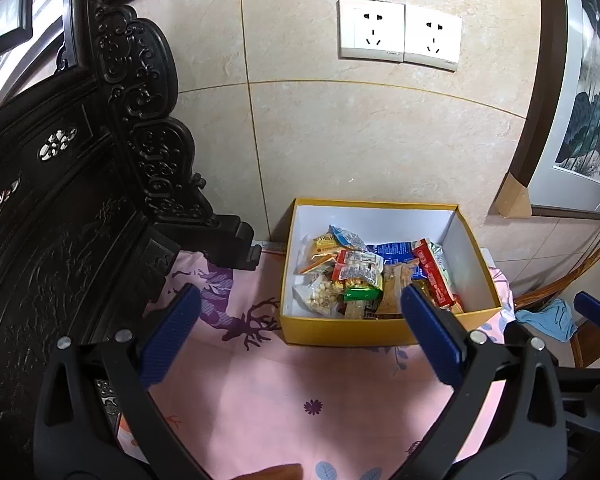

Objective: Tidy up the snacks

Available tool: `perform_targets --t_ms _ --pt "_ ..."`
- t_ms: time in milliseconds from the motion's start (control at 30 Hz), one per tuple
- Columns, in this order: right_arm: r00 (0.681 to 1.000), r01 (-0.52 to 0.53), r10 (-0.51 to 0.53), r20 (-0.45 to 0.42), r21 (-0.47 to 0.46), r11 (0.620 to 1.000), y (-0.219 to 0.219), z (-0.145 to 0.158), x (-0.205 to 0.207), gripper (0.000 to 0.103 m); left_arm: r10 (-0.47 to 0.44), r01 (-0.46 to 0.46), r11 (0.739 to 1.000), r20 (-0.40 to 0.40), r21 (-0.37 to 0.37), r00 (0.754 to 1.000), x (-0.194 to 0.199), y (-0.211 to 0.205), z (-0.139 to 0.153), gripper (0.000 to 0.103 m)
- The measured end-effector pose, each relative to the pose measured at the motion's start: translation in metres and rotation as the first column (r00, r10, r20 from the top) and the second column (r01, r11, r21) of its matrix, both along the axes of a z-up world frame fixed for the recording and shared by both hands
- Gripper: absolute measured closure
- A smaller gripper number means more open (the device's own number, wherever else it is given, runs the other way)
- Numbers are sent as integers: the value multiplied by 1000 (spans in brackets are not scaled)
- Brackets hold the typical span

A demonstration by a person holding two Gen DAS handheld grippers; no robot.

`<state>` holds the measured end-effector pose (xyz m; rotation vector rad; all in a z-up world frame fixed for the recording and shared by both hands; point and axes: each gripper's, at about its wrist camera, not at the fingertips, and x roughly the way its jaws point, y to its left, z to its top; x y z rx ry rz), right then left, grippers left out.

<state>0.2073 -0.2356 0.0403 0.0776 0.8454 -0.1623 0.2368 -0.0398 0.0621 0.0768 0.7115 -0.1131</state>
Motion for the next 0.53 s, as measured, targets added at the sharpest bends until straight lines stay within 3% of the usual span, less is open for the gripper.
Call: perform_targets --t_ms 533 --pt "1000 8 -8 1 1 1000 -1 0 0 1 40 -40 999 -5 -17 999 3 4 -1 2"
